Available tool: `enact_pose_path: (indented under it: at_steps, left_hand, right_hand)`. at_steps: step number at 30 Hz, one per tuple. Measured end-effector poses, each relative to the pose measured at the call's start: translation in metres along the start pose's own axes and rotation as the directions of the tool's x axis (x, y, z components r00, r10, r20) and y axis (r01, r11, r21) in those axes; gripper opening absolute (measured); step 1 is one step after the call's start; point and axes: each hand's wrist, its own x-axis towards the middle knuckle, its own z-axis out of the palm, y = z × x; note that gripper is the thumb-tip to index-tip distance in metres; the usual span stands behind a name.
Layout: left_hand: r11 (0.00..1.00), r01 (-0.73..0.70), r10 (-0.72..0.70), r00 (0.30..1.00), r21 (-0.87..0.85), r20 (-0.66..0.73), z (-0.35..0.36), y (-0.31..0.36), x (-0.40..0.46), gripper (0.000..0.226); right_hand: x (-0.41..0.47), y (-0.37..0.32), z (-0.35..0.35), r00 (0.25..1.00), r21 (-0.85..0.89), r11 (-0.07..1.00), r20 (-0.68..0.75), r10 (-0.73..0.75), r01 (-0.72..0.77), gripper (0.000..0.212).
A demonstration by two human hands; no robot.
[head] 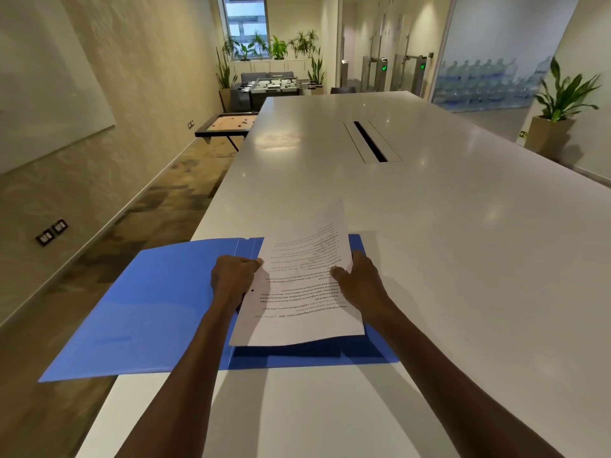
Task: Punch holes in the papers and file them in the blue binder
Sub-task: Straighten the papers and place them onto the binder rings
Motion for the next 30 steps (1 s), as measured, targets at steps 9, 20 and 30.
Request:
enact_pose_path:
  at_steps: [9,20,30]
  left_hand:
    - [0.980,-0.017,-0.045,0.950,0.198,0.308,-0.025,0.006,-0.001,0.033]
    - [0.963,-0.019,-0.116,0.872,0.270,0.476,-0.052,0.004,-0.001,0.022]
    - [0.947,-0.084,-0.056,0.907,0.309,0.417,-0.044,-0.004,-0.006,0.021]
  right_hand:
    - [0.002,-0.002,-0.005,1.000,-0.034,0.999,0.020,0.002,-0.001,0.023]
    - [0.001,0.001,-0.002,1.000,-0.057,0.998,0.008,0.013,-0.013,0.024]
    - [-0.003,0.009,-0.002,1.000,-0.140,0.990,-0.006,0.016,-0.017,0.025]
